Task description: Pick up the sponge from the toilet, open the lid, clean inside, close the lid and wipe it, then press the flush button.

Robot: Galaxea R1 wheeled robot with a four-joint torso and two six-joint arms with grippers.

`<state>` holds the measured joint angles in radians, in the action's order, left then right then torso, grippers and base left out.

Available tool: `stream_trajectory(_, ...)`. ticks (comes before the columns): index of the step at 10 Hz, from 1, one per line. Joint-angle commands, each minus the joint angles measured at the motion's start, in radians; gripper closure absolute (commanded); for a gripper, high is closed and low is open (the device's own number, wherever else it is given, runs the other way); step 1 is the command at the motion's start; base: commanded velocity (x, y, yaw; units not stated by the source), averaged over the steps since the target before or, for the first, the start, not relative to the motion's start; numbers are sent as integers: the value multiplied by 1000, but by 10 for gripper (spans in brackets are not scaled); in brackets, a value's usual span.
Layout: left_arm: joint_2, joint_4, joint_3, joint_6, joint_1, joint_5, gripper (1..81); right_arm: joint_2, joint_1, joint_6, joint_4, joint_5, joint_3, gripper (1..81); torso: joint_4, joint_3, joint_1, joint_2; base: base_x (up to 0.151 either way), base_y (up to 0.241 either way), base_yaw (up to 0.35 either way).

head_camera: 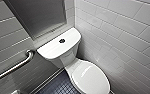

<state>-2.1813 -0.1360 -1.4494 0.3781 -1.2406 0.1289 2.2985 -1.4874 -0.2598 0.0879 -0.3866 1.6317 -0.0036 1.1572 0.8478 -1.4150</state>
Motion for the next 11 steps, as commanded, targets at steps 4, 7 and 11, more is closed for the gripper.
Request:
stream_trajectory(4,-147,-197,-173,-5,-164,-40,10,-178,254,-4,-11,92,-265,811,0,0,0,0,0,0,0)
stream_trajectory(7,-210,-212,-238,-5,-173,-38,10,-161,419,-4,16,172,-265,811,0,0,0,0,0,0,0)
stream_trajectory(11,-230,-212,-246,-5,-173,-37,10,-149,620,-6,75,290,-259,811,0,0,0,0,0,0,0)
